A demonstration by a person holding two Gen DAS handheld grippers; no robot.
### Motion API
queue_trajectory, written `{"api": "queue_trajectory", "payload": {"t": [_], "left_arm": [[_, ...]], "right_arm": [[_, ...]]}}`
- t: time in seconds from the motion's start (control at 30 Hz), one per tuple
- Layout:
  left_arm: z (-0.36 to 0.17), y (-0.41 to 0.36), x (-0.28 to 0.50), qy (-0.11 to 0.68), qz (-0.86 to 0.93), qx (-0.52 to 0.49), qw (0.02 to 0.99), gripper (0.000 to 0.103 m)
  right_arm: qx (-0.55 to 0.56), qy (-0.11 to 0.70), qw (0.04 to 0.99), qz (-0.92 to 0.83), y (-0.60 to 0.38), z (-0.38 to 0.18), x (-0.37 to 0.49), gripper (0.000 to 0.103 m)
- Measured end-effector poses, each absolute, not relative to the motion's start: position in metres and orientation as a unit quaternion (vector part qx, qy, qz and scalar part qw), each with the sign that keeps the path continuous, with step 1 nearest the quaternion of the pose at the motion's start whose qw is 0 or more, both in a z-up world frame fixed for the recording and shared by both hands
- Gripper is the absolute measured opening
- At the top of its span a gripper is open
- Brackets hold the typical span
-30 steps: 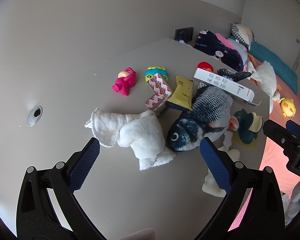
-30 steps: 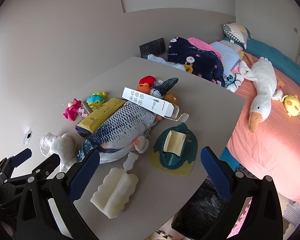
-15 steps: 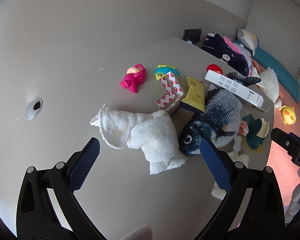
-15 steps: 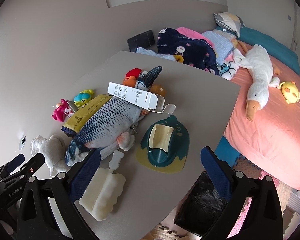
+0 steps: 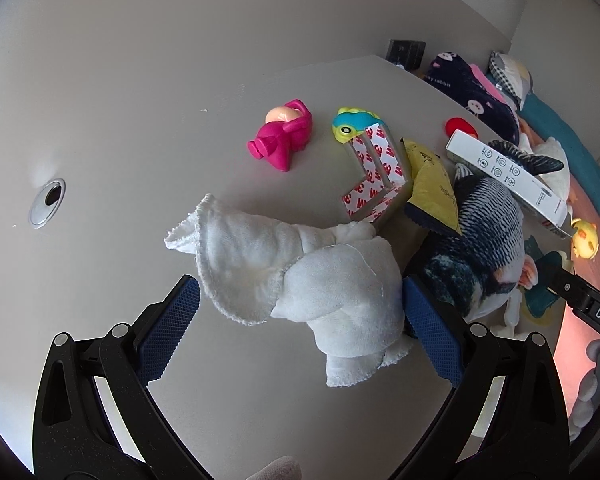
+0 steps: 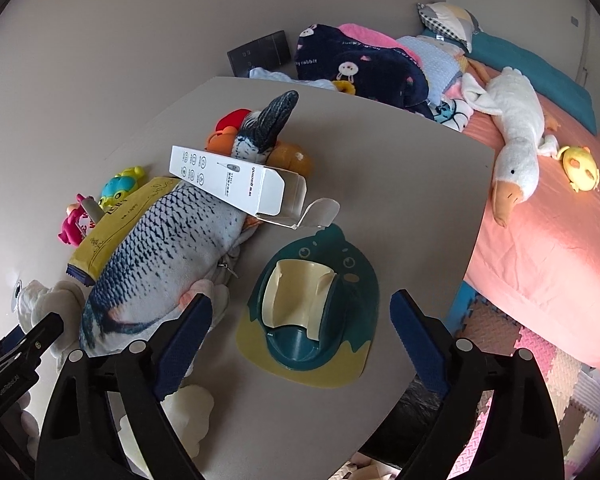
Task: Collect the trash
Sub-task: 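Grasp the teal potty seat with the right gripper while the left gripper grasps the white towel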
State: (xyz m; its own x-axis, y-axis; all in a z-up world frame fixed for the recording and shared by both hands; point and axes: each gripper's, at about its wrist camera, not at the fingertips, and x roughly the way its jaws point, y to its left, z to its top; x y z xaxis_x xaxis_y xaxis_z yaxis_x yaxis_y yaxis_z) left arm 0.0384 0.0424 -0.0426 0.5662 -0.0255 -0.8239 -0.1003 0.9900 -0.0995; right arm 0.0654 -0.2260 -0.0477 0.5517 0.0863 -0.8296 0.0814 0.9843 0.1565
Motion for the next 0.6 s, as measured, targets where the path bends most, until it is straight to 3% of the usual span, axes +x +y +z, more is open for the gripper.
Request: {"api": "queue_trajectory", "payload": {"t": [0.17,0.3,0.37,0.5,0.53,0.6], "left_arm": [[-0.049,0.044,0.044,0.472,0.011,-0.078,0.878,0.097],[-0.053,0.043,0.048,0.482,0.003,-0.078,0.873,0.096],[-0.055,0.043,0.051,0.487,-0.007,-0.084,0.870,0.089],[-0.056,0.043,0.051,0.486,-0.013,-0.091,0.869,0.080],[-0.056,0.043,0.051,0.485,-0.013,-0.089,0.870,0.073],[-0.055,0.043,0.051,0.483,-0.012,-0.086,0.871,0.069]], "right_arm": [[0.087,0.494,0.865,-0.008,-0.228,-0.061,0.077,0.067],[0.079,0.491,0.868,-0.013,-0.227,-0.063,0.078,0.059],[0.078,0.488,0.869,-0.013,-0.228,-0.062,0.079,0.050],[0.071,0.483,0.873,-0.010,-0.226,-0.062,0.078,0.043],[0.070,0.480,0.874,-0.008,-0.226,-0.061,0.077,0.036],[0.077,0.480,0.874,-0.003,-0.226,-0.060,0.076,0.036]]}}
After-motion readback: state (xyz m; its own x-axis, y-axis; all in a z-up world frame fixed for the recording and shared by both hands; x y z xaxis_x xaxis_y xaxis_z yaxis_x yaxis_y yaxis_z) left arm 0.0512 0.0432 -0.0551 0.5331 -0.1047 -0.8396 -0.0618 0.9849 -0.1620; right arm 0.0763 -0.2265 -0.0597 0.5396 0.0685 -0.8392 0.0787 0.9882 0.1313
